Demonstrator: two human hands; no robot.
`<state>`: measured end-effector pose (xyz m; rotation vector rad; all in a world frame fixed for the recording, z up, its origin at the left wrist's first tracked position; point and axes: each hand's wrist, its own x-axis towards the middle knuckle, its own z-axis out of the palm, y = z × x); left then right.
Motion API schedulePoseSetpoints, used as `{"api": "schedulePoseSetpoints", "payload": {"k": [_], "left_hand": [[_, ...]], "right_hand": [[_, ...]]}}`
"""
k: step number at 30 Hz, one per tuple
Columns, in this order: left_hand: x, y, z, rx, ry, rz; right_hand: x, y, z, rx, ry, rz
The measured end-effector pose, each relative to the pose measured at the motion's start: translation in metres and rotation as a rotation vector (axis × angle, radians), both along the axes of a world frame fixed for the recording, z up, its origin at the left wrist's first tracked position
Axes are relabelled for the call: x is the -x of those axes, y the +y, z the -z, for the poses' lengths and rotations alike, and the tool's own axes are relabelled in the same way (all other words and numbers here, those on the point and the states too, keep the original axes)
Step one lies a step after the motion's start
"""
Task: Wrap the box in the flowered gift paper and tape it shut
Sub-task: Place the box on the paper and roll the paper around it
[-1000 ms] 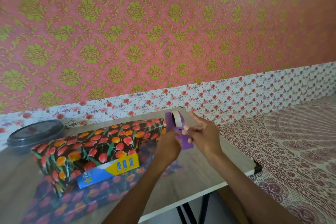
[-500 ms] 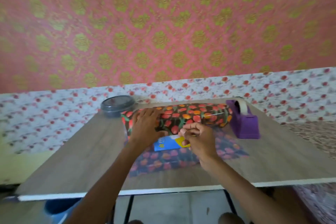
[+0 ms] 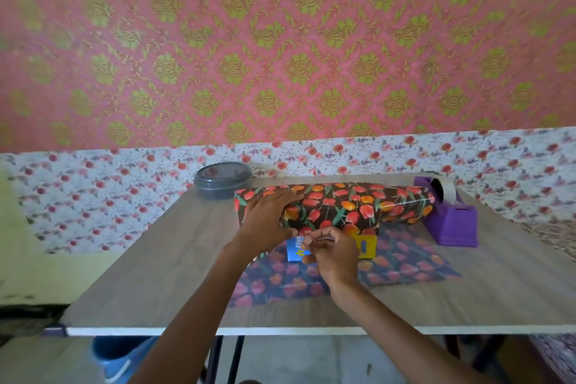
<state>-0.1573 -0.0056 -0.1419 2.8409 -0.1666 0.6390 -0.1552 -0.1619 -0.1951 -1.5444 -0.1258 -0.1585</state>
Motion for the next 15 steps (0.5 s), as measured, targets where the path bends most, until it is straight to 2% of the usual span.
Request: {"api": "schedulePoseSetpoints", "payload": {"k": [15], "left_hand": [[0.004,0.012,-0.008,-0.096,-0.054,0.059]], "right_hand": [[0.003,0.027,0.008,0.013,-0.013,0.138]]}}
